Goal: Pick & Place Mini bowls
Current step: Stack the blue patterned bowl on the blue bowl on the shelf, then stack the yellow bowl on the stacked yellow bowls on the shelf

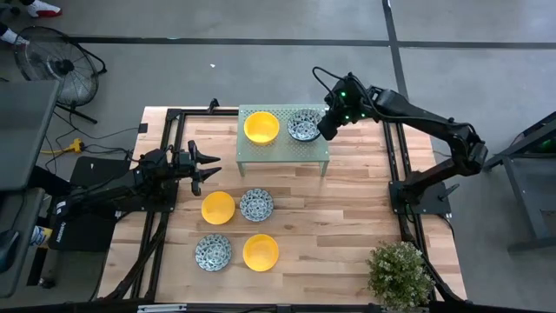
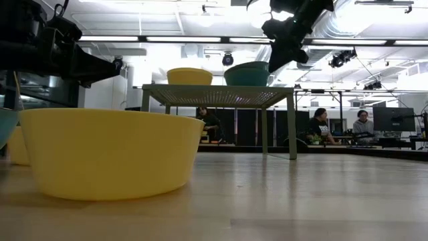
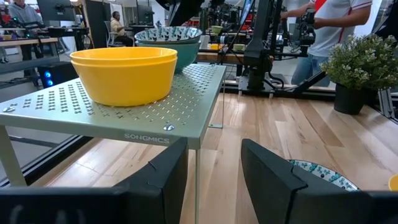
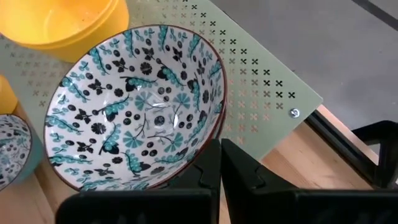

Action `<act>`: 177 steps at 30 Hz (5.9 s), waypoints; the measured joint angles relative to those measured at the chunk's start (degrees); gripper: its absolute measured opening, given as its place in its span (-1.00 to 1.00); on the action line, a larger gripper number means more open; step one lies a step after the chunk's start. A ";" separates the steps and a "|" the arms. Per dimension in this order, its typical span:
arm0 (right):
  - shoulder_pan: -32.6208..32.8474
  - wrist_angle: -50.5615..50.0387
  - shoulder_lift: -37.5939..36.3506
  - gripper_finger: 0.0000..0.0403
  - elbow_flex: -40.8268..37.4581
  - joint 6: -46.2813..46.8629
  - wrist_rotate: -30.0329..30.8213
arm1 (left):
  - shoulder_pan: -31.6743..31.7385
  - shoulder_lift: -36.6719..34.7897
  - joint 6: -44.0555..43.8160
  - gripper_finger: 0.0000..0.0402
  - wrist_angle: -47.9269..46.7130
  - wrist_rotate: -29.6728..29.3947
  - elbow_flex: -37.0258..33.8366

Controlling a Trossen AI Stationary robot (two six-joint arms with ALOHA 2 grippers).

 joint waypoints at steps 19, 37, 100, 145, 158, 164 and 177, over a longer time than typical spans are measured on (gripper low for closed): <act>4.54 3.88 -10.44 -1.00 -6.29 -3.28 1.08 | -0.01 0.01 0.01 -0.27 -0.01 0.00 0.00; 28.13 20.76 -28.07 -1.00 -30.04 7.64 6.20 | -0.02 0.01 0.01 -0.27 0.00 0.00 0.00; 34.10 48.15 -81.59 -1.00 -75.80 1.42 -4.07 | -0.02 0.00 0.02 -0.27 0.00 0.00 0.00; 34.10 45.46 -80.87 -1.00 -75.82 -5.04 5.23 | -0.02 0.00 0.02 -0.27 0.00 0.00 0.00; 34.10 45.43 -80.85 -1.00 -75.82 -5.04 5.23 | -0.02 0.02 0.00 -0.27 0.00 0.00 0.00; 34.10 45.43 -80.85 -1.00 -75.82 -5.04 5.21 | -0.01 0.01 0.01 -0.27 -0.19 0.00 0.00; 34.10 45.41 -80.83 -1.00 -75.84 -5.04 5.21 | -0.02 0.23 0.01 -0.27 -5.16 -2.85 2.85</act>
